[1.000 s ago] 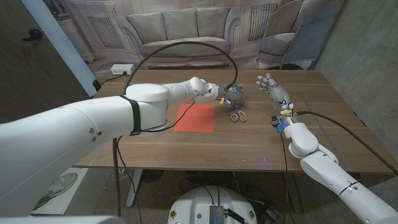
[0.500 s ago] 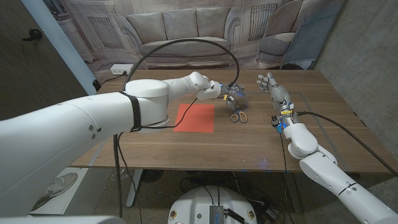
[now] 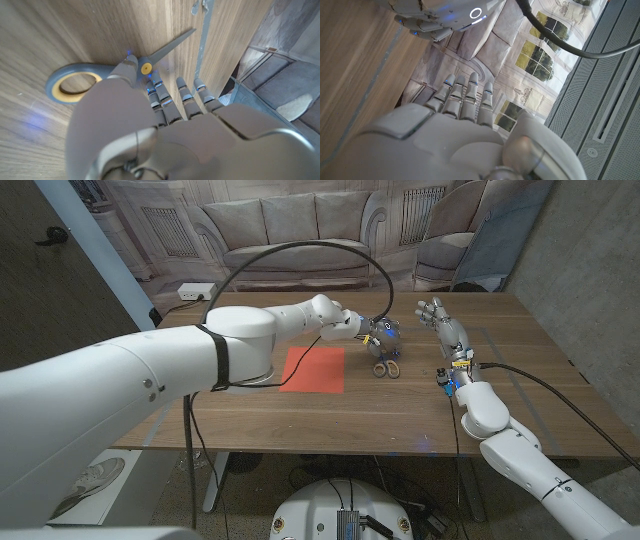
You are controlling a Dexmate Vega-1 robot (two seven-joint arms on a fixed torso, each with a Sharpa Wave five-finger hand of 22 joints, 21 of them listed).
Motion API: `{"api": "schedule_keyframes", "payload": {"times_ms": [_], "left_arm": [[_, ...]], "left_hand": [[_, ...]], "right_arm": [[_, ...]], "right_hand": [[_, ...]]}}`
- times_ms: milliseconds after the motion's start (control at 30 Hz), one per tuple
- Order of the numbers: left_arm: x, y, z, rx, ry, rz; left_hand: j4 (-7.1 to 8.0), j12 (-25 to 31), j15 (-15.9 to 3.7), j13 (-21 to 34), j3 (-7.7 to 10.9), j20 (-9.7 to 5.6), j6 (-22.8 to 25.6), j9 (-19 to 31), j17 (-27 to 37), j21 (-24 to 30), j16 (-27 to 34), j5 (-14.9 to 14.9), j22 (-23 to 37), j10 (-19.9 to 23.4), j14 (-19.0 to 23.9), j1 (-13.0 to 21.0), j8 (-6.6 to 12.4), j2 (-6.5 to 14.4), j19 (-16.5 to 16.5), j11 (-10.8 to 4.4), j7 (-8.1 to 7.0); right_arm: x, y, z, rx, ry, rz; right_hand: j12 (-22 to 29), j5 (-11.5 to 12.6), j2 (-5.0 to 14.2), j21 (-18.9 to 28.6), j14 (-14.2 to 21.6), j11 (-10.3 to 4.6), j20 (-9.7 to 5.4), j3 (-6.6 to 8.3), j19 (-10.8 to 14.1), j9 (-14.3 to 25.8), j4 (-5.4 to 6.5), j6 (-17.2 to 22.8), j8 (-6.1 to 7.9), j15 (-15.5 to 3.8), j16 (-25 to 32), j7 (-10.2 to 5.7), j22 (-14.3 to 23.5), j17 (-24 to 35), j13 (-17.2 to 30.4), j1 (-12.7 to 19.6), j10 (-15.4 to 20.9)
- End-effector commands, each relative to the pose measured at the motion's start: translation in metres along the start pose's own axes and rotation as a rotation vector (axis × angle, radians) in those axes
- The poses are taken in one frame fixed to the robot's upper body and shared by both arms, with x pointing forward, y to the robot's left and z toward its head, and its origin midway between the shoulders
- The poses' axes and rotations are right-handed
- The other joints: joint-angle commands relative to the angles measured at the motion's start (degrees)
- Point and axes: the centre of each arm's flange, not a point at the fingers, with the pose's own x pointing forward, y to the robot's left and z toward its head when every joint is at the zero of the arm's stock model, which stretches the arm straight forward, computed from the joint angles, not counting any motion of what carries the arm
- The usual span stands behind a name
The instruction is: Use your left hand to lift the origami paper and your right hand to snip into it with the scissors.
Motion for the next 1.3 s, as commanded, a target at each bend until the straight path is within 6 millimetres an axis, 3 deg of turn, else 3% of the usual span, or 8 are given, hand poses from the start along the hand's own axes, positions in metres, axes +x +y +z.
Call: {"api": "schedule_keyframes", "payload": {"times_ms": [33,133,367,433,700,1300], "left_arm": [[-0.007,-0.003,-0.001,0.018,-0.02,0.031],[-0.007,-0.003,-0.002,0.023,-0.022,0.038],[-0.007,-0.006,-0.001,0.031,-0.013,0.05],[-0.008,-0.007,-0.001,0.021,-0.007,0.059],[-0.013,-0.011,-0.001,0.026,-0.004,0.114],[-0.03,-0.004,-0.01,-0.053,0.004,0.277]], "left_hand": [[-0.45,1.7,-10.35,1.5,0.73,0.02,14.8,0.3,0.4,0.3,1.1,-0.1,0.1,5.0,2.8,1.9,1.42,0.4,0.8,-0.04,-4.61],[-1.05,5.2,-10.71,4.0,-0.62,-0.45,18.4,0.4,2.0,0.2,2.2,-0.5,0.1,8.8,4.4,3.7,2.46,0.3,1.2,0.13,-3.62],[-1.09,10.0,-11.0,7.5,-1.96,-1.12,21.2,0.4,4.4,0.6,4.4,-0.6,0.2,12.4,8.5,6.2,2.74,1.5,2.5,0.05,-2.5],[-1.25,12.3,-11.11,8.7,-2.48,-1.78,25.8,0.2,5.4,1.0,5.5,-0.6,0.3,15.2,12.0,7.6,3.74,1.8,3.6,-0.19,-1.37],[-1.25,13.8,-11.4,8.4,-2.88,-3.08,36.0,-0.3,7.6,2.4,6.8,-0.8,0.7,18.2,18.7,10.9,5.02,1.9,5.5,0.97,-1.44],[-1.08,13.9,-11.43,8.2,-2.98,-3.78,38.1,-0.3,8.4,3.1,6.4,-0.9,0.8,21.0,19.7,11.4,4.15,1.5,5.9,1.2,0.28]], "right_arm": [[0.001,0.0,0.002,-0.011,-0.003,-0.002],[0.002,0.0,0.002,-0.011,0.0,0.007],[0.003,-0.001,0.002,-0.019,-0.006,0.006],[0.003,-0.001,0.003,-0.024,-0.003,0.005],[0.002,-0.001,0.003,-0.019,-0.008,0.005],[0.002,0.002,0.006,-0.034,-0.017,0.009]], "right_hand": [[0.2,0.3,-0.19,0.1,0.6,-0.2,0.1,0.05,0.4,0.2,0.15,0.6,-0.03,0.13,0.2,-0.02,0.3,0.1,0.2,-0.5,0.4],[0.2,0.3,-0.2,0.0,0.6,-0.18,0.11,0.07,0.5,0.2,0.11,0.7,-0.03,0.06,0.2,0.0,0.3,0.0,0.2,-0.5,0.4],[0.1,0.4,-0.3,-0.1,0.6,-0.04,0.16,0.25,0.4,0.2,-0.22,0.8,-0.01,-0.02,0.1,-0.1,0.3,-0.1,0.2,-0.2,0.4],[0.1,0.4,-0.32,-0.1,0.6,-0.17,0.17,0.3,0.4,0.2,-0.31,0.8,0.0,-0.01,0.1,-0.11,0.3,-0.1,0.2,-0.1,0.4],[0.0,0.4,-0.39,-0.3,0.6,-0.26,0.15,0.45,0.5,0.2,-0.55,1.2,0.09,-0.08,0.0,0.05,0.3,-0.1,0.2,0.1,0.4],[-0.1,0.4,-0.48,-0.5,0.8,-0.42,0.2,0.57,0.5,0.2,-0.7,1.3,0.05,-0.32,-0.1,0.05,0.3,-0.1,0.2,0.0,0.5]]}}
